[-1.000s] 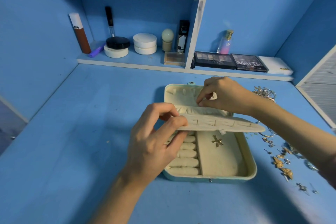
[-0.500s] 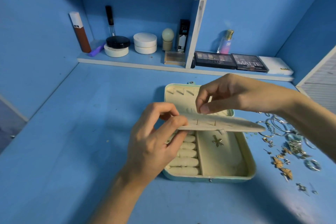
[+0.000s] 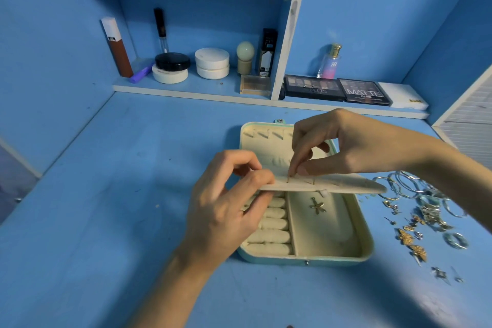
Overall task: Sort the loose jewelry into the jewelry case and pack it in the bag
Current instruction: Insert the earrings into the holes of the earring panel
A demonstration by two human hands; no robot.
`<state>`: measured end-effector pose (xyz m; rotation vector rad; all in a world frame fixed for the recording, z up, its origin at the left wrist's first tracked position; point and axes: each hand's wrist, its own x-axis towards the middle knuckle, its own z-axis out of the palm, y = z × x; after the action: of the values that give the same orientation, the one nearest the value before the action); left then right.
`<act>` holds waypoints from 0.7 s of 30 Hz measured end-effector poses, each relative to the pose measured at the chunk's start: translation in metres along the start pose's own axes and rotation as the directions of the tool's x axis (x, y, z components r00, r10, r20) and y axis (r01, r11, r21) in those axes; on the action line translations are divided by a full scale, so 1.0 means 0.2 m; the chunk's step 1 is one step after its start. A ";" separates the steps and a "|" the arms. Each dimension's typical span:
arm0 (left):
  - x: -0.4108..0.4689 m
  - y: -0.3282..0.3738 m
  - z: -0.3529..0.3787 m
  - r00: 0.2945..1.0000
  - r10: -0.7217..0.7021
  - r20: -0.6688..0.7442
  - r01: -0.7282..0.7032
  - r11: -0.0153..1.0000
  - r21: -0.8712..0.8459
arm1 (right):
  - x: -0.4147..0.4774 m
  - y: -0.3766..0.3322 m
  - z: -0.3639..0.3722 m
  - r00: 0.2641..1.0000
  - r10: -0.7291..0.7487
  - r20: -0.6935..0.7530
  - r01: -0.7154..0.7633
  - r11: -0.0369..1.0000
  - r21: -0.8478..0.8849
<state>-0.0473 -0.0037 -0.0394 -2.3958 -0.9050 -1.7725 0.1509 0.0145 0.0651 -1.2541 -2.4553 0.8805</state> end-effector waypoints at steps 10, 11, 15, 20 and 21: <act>0.00 0.00 0.00 1.000 0.001 0.000 -0.001 1.000 0.005 | 0.02 -0.01 -0.01 0.999 -0.032 -0.001 0.031 0.994 -0.103; 0.00 0.00 0.00 1.000 0.001 0.000 -0.001 1.000 0.006 | 0.02 -0.01 -0.01 1.000 -0.028 -0.003 0.028 0.995 -0.099; 0.00 0.00 0.00 1.000 -0.001 -0.007 0.001 1.000 0.009 | 0.03 -0.01 0.00 1.000 -0.007 0.000 0.007 0.997 -0.079; 0.00 0.00 0.00 1.000 0.002 -0.004 -0.002 1.000 0.009 | 0.02 -0.01 -0.01 0.999 0.037 0.002 -0.037 0.999 0.032; 0.00 0.00 0.00 1.000 0.003 -0.002 -0.003 1.000 0.013 | 0.02 -0.02 -0.01 0.999 0.044 0.005 -0.044 0.996 0.077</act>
<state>-0.0475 -0.0036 -0.0388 -2.3857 -0.9097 -1.7624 0.1472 0.0172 0.0685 -1.2850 -2.3810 0.9799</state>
